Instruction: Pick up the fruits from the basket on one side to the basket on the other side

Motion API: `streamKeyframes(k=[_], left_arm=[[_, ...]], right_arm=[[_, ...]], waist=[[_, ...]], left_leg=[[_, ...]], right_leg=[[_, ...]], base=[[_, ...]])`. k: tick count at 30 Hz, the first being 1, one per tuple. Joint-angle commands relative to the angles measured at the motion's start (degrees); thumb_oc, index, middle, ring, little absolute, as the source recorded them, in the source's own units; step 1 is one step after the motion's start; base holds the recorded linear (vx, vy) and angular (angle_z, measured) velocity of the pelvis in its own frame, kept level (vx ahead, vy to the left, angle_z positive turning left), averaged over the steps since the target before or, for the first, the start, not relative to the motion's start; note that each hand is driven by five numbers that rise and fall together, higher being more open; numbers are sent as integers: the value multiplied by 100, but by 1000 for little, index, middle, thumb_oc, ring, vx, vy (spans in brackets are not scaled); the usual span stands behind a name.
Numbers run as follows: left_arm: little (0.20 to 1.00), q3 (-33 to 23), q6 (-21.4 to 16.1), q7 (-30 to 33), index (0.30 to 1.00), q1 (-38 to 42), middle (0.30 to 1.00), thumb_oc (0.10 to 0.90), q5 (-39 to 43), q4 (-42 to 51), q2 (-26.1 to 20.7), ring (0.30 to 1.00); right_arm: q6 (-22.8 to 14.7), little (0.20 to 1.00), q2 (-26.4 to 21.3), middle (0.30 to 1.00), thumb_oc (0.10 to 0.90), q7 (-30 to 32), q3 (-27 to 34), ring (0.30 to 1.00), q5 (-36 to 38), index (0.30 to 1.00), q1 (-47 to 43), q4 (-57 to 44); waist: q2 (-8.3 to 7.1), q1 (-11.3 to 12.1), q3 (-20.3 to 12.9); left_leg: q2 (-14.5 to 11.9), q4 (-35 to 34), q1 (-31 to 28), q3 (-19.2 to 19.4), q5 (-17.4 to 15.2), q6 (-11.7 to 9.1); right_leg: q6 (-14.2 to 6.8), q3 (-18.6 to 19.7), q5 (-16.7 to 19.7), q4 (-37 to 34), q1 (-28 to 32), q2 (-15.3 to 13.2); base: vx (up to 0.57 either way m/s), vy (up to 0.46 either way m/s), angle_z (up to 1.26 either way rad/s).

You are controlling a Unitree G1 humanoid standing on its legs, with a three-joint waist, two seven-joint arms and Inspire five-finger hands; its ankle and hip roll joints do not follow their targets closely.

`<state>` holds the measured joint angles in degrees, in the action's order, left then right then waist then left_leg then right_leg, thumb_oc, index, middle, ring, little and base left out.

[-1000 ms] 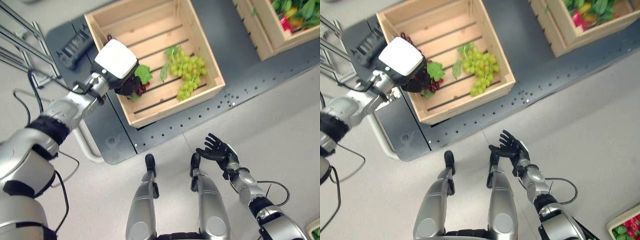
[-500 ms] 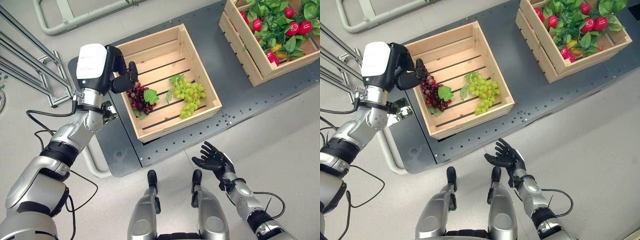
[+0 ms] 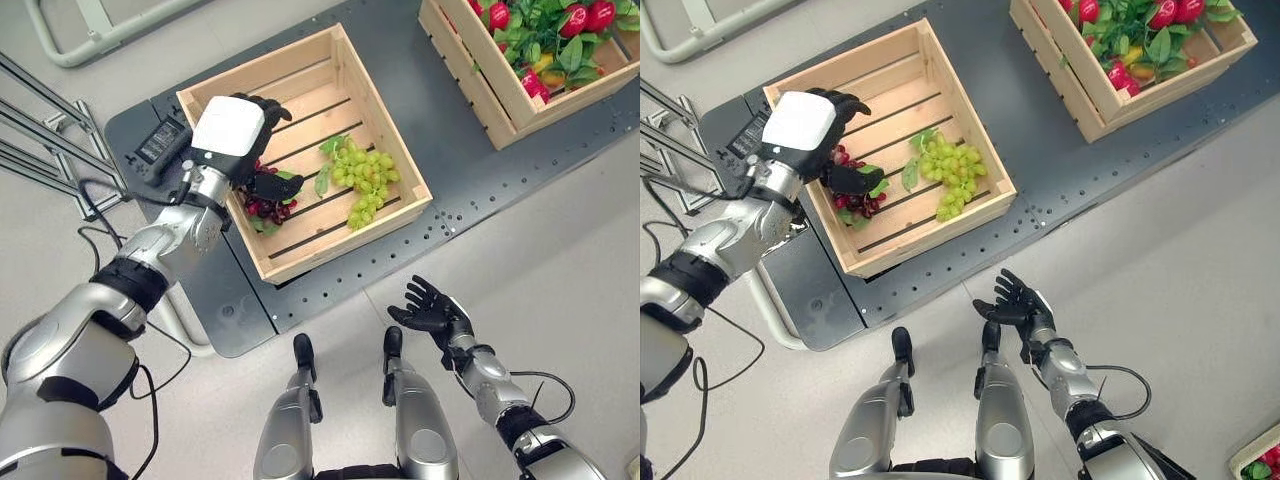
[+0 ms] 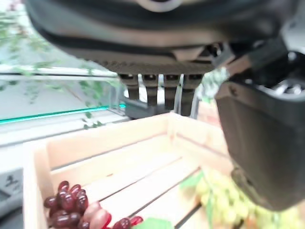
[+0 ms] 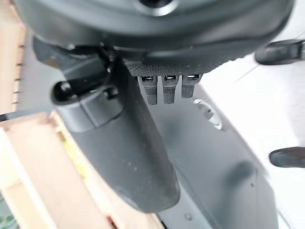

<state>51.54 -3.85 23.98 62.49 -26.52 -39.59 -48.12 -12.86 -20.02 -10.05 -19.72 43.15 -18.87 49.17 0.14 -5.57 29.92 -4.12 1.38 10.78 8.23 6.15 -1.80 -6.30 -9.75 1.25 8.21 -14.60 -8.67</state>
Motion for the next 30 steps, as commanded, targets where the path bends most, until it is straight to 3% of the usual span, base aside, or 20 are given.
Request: streamKeyframes(k=[1,4,6,8,12,15,21,30], left_arm=[[900,-325,204,215,900,1094,900,800,-493,-288,-254,900],[900,-85,247,96,900,1315,900,800,-973,-351,-272,900],[900,247,305,-239,900,1550,900,800,-1858,-414,-298,900],[900,428,318,-463,900,1644,900,800,-2232,-432,-322,900],[900,694,609,-1216,900,1788,900,800,-2834,-427,-331,900],[900,759,1051,-1746,900,1836,900,800,-3076,-544,-333,900],[900,687,1269,-1831,900,1903,900,800,-3218,-838,-342,900],[900,606,1526,-1327,900,1953,900,800,-3522,-1384,-167,900]], right_arm=[[-226,900,-273,900,800,-142,-96,900,204,900,-258,-227],[-206,900,-332,900,800,-147,-114,900,258,900,-327,-196],[-182,900,-377,900,800,-195,-106,900,299,900,-401,-139],[-203,900,-374,900,800,-241,-109,900,283,900,-409,-84],[-203,900,-384,900,800,-252,-128,900,274,900,-426,-13],[-212,900,-420,900,800,-277,-155,900,304,900,-467,22],[-219,900,-447,900,800,-199,-220,900,367,900,-467,-61],[-223,900,-367,900,800,-108,-288,900,417,900,-570,-101]], waist=[[11,-15,-91],[17,-33,-45],[30,-71,-13],[42,-97,-13],[51,-135,-13],[42,-143,-13],[-8,-131,-13],[-161,-101,-13]], left_leg=[[123,663,86,-57,-704,-42],[134,693,162,-58,-694,-48],[143,717,229,-47,-686,-52],[144,712,253,-23,-683,-54],[145,727,343,32,-671,-54],[142,754,485,42,-652,-61],[134,781,767,36,-601,-60],[115,766,1191,-5,-501,-59]], right_leg=[[-24,183,20,194,-7,-213],[-22,197,30,214,-77,-211],[-20,216,51,236,-156,-209],[-28,225,70,228,-189,-213],[-53,235,116,212,-286,-230],[-65,248,155,203,-418,-232],[-63,251,211,210,-693,-194],[-66,298,328,202,-1136,-108]], base=[[0,0,0],[0,0,0],[0,0,0],[0,0,0],[2,4,-1],[3,5,-2],[0,0,0],[0,0,0]])
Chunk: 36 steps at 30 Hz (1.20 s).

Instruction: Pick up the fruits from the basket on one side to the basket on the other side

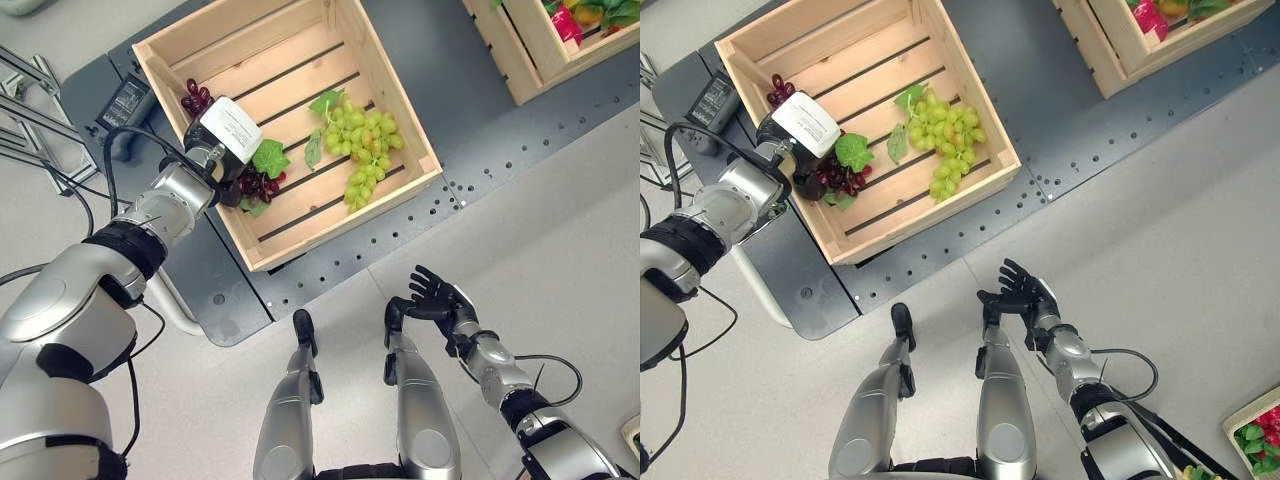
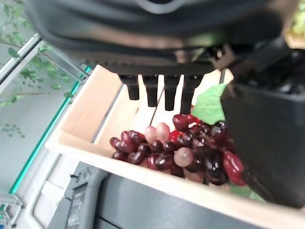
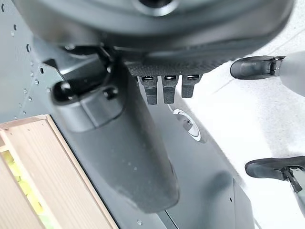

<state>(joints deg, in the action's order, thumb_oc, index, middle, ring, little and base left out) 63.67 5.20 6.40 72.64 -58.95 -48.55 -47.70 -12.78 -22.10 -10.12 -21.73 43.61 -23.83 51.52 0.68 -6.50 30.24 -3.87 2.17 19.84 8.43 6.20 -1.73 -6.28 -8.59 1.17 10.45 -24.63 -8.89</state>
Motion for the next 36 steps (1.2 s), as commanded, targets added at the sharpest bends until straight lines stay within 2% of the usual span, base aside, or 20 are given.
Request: streamKeyframes(k=[1,5,7,9,12,13,16,24,28,29,36], left_arm=[[900,-605,662,521,900,945,900,800,-314,-566,-199,900],[900,-632,733,918,900,913,900,800,-306,-755,-179,900],[900,-714,809,1388,900,877,900,800,176,-841,-172,900],[900,-794,732,1872,900,822,900,800,284,-918,-153,900],[900,-894,337,2545,900,788,900,800,235,-1064,-152,900],[900,-914,150,2584,900,782,900,800,66,-1131,-136,900],[900,-875,-7,2416,900,684,900,800,-164,-1143,-146,900],[900,-710,-285,1636,900,371,900,800,-487,-1256,-88,900],[900,-684,-539,1751,900,232,900,800,-369,-1295,-14,900],[900,-676,-745,1850,900,212,900,800,-344,-1322,15,900],[900,-602,-1024,1958,900,173,900,800,-327,-1331,109,900]], right_arm=[[-234,900,-150,900,800,-101,-95,900,381,900,-77,-339],[-262,900,-132,900,800,-107,-137,900,386,900,-62,-361],[-274,900,-110,900,800,-90,-145,900,370,900,-47,-387],[-314,900,-70,900,800,-72,-159,900,350,900,-48,-382],[-343,900,-60,900,800,-96,-184,900,322,900,-61,-373],[-348,900,-65,900,800,-73,-200,900,312,900,-67,-372],[-344,900,-61,900,800,-28,-187,900,256,900,-53,-405],[-311,900,-148,900,800,25,-167,900,247,900,-160,-382],[-283,900,-177,900,800,36,-155,900,275,900,-231,-375],[-289,900,-179,900,800,39,-161,900,286,900,-243,-362],[-303,900,-208,900,800,49,-155,900,327,900,-310,-383]], waist=[[-245,-8,-45],[-293,-20,-45],[-324,-19,-45],[-335,-11,-45],[-351,-8,-45],[-342,-4,-45],[-313,-10,-45],[-274,-42,-45],[-287,-55,-45],[-295,-59,-45],[-316,-66,-45]], left_leg=[[91,677,328,-23,-498,-64],[80,690,464,-27,-474,-69],[80,719,567,-34,-468,-68],[83,734,645,-50,-454,-67],[82,773,756,-65,-441,-78],[90,772,789,-73,-434,-81],[100,794,849,-88,-437,-79],[101,835,995,-86,-436,-89],[91,845,1111,-89,-420,-93],[92,852,1160,-93,-413,-98],[82,889,1394,-120,-380,-107]], right_leg=[[-65,190,350,-31,-181,-71],[-62,212,378,-6,-336,-47],[-59,222,392,13,-436,-31],[-57,228,407,21,-507,-24],[-47,233,411,48,-606,-23],[-45,219,412,50,-638,-29],[-53,221,415,85,-718,-35],[-72,249,425,117,-873,-34],[-74,255,444,119,-980,-25],[-75,262,449,115,-1016,-21],[-77,281,478,141,-1229,-1]], base=[[0,0,0],[0,0,0],[0,0,0],[0,0,0],[0,0,0],[0,0,0],[0,0,0],[0,11,-1],[0,0,0],[0,0,0],[0,0,0]])
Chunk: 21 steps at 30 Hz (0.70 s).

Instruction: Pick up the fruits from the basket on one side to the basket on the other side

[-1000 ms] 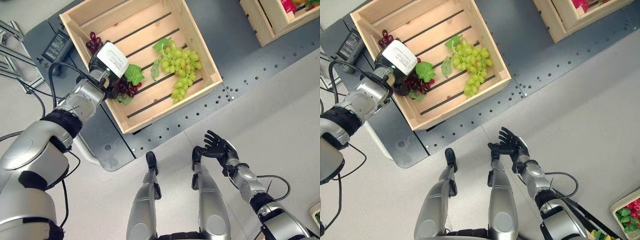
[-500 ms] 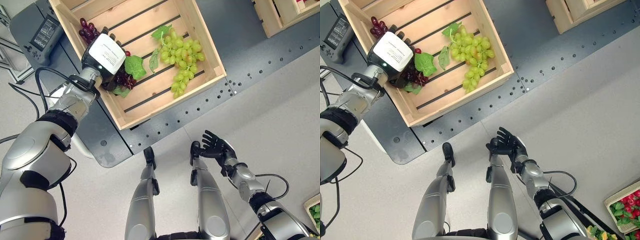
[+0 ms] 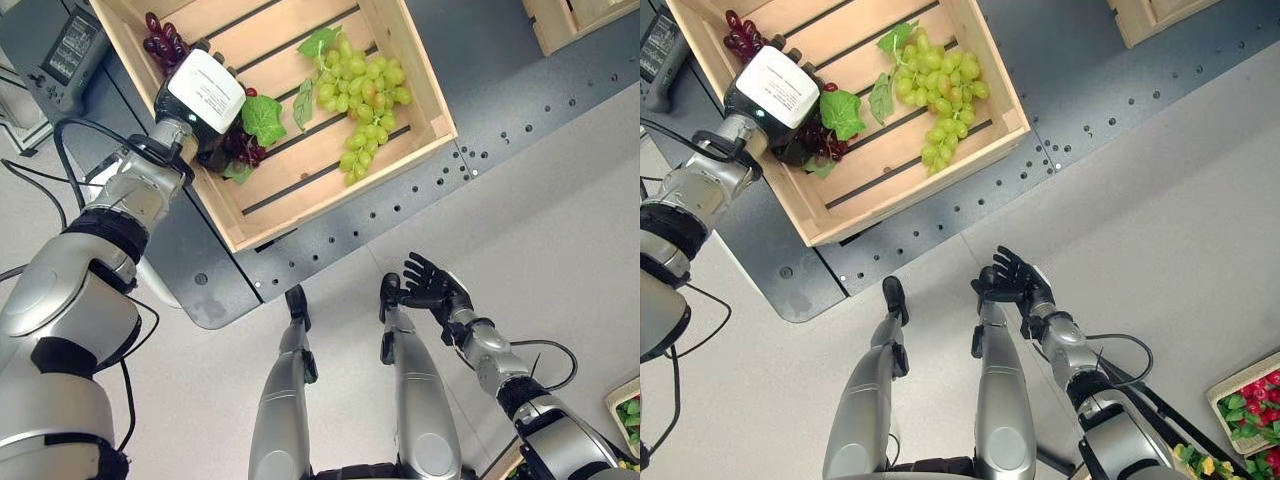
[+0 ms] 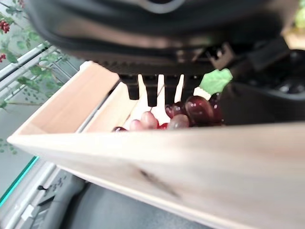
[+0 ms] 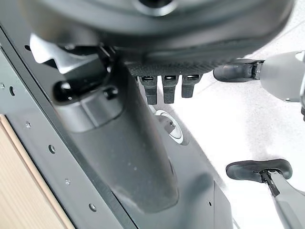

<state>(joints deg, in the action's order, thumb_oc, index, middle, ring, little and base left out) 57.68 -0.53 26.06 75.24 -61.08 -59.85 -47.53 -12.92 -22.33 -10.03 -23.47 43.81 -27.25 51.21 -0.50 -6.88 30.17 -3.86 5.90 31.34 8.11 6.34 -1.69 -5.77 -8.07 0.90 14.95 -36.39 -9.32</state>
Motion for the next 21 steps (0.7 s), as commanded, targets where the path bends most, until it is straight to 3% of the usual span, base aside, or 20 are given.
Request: streamKeyframes(k=[1,5,6,7,8,17,21], left_arm=[[900,15,-441,-5,900,-116,900,800,-102,-205,106,900],[900,37,-338,-343,900,-135,900,800,-111,-249,157,900],[773,38,-334,-382,773,-140,773,715,-107,-252,161,773],[458,64,-325,-427,458,-151,458,505,-83,-258,165,458],[300,65,-323,-492,300,-182,300,400,-77,-238,160,300],[300,60,9,-186,300,-234,300,400,-224,-115,171,300],[300,-35,19,317,300,-203,300,400,-267,-69,140,300]], right_arm=[[-303,900,-201,900,800,27,17,900,336,900,18,-346],[-335,900,-224,900,800,74,17,900,402,900,-8,-394],[-346,900,-225,900,800,80,17,900,412,900,-10,-399],[-381,900,-227,900,800,88,6,900,439,900,-8,-408],[-378,900,-251,900,800,118,13,900,471,900,-12,-465],[-508,900,-280,900,800,72,26,900,575,900,-19,-623],[-525,900,-264,900,800,76,40,900,582,900,12,-694]], waist=[[-207,-29,-38],[-229,-44,-38],[-230,-47,-38],[-231,-52,-38],[-229,-54,-38],[-229,-49,-38],[-216,-38,-38]], left_leg=[[75,518,286,-90,-388,-113],[72,534,423,-106,-360,-120],[72,538,441,-108,-357,-122],[72,546,487,-113,-350,-128],[65,548,535,-111,-338,-134],[57,565,661,-138,-333,-142],[63,552,612,-159,-330,-154]], right_leg=[[-130,230,511,-306,-94,49],[-135,245,536,-296,-219,67],[-136,248,539,-295,-236,68],[-136,253,546,-291,-278,71],[-139,258,554,-288,-325,72],[-155,260,569,-278,-448,71],[-151,254,557,-277,-401,65]], base=[[0,0,0],[0,0,0],[0,0,0],[0,0,0],[0,0,0],[0,0,0],[0,0,0]])
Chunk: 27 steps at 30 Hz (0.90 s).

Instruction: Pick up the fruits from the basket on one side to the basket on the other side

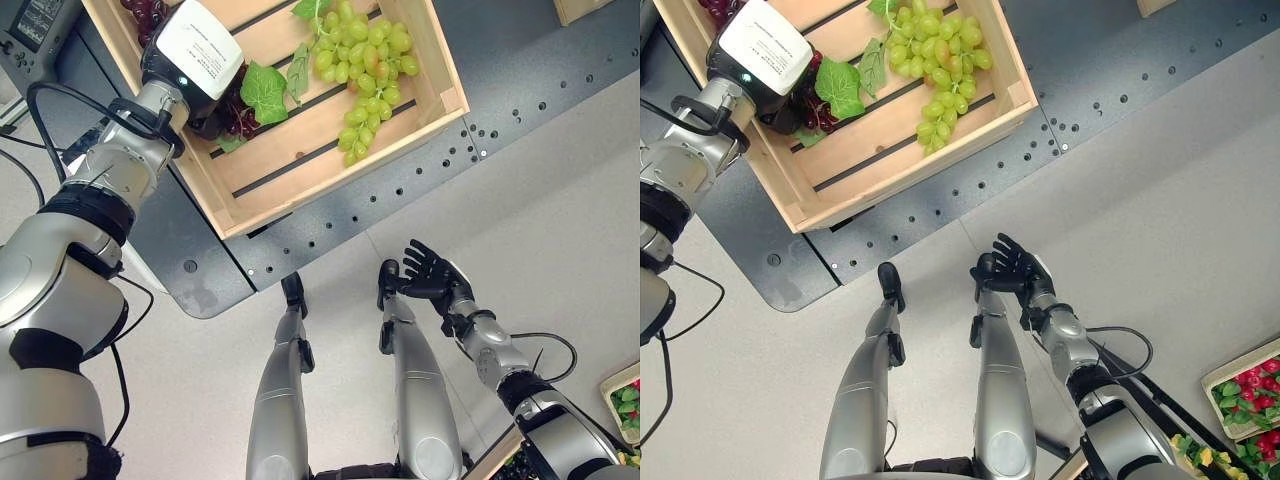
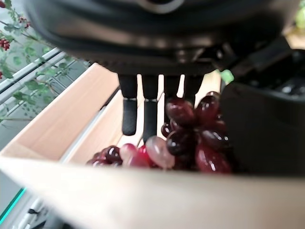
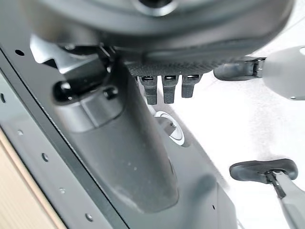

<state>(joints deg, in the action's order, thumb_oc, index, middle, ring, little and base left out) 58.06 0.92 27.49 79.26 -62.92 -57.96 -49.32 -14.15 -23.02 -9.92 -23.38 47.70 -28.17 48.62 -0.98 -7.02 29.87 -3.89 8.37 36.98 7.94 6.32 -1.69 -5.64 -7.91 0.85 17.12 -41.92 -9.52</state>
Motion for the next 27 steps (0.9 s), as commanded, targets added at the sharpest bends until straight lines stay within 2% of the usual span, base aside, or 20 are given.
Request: streamKeyframes(k=[1,5,9,15,19,24,27], left_arm=[[300,-79,-128,205,300,-606,300,400,-82,-251,317,300],[300,-137,-278,649,300,-576,300,400,27,-172,266,300],[300,-192,-347,808,300,-574,300,400,545,-81,234,300],[300,-572,-620,1246,300,-793,300,400,2115,87,159,300],[300,-1187,-1095,1640,300,-1174,300,400,3075,196,153,300],[300,-2087,-1558,1860,300,-1711,300,400,3763,522,243,300],[300,-2562,-1698,1902,300,-2022,300,400,4148,794,370,300]], right_arm=[[-404,900,-194,900,800,64,32,900,194,900,108,-438],[-418,900,-176,900,800,85,55,900,190,900,151,-470],[-438,900,-169,900,800,83,77,900,183,900,191,-498],[-500,900,-109,900,800,66,149,900,186,900,381,-591],[-555,900,-60,900,800,8,214,900,144,900,576,-651],[-596,900,47,900,800,-14,304,900,16,900,803,-735],[-594,900,93,900,800,-4,354,900,-58,900,914,-791]], waist=[[-167,-24,-8],[-150,-3,-8],[-131,12,-8],[-97,82,-8],[-43,136,-8],[-20,193,-8],[-7,216,-8]], left_leg=[[66,306,45,-142,-328,-154],[69,274,-99,-152,-338,-148],[78,226,-271,-162,-352,-137],[89,192,-758,-165,-431,-112],[89,134,-1214,-180,-486,-104],[86,-41,-1834,-204,-518,-112],[78,-178,-2266,-208,-541,-135]], right_leg=[[-163,240,561,-493,153,85],[-164,230,549,-507,285,66],[-165,231,531,-522,435,57],[-175,190,456,-529,891,2],[-171,145,378,-548,1321,-45],[-183,105,317,-674,1936,-84],[-178,62,259,-777,2380,-104]], base=[[0,0,0],[0,0,0],[0,0,0],[1,-5,0],[9,-5,-2],[7,-2,0],[39,1,-1]])
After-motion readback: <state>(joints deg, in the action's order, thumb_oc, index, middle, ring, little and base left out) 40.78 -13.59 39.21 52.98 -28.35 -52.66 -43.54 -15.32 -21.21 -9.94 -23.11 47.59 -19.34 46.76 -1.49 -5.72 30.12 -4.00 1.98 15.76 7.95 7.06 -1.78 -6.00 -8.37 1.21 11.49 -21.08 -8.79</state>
